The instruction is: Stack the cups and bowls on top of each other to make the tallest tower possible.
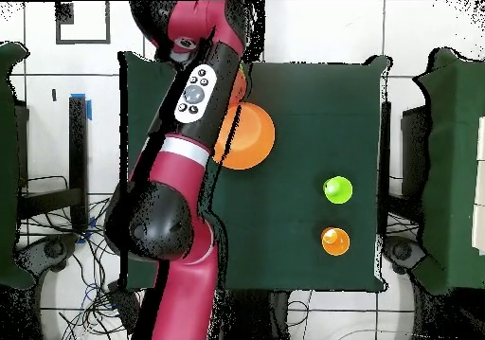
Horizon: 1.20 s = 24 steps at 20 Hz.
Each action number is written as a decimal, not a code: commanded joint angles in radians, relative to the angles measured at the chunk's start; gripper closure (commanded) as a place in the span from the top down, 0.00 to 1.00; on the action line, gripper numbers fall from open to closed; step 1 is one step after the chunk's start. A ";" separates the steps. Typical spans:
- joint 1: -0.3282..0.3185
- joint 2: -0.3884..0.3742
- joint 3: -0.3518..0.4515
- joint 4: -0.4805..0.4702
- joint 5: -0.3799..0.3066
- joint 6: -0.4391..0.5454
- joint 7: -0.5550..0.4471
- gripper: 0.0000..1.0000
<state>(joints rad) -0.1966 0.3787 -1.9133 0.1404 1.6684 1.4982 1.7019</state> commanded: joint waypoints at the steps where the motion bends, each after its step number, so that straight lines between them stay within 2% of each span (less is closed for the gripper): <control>1: -0.049 -0.001 -0.241 -0.115 0.181 0.125 -0.172 0.00; 4: -0.066 -0.019 -0.348 -0.111 0.281 0.172 -0.222 0.00; 10: -0.079 -0.039 -0.468 -0.103 0.406 0.248 -0.267 0.00; 18: -0.083 -0.055 -0.546 -0.097 0.480 0.312 -0.311 0.00; 24: -0.081 -0.058 -0.573 -0.091 0.509 0.279 -0.303 0.00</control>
<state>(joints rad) -0.2750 0.3364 -2.3654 0.1373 2.1524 1.7235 1.7015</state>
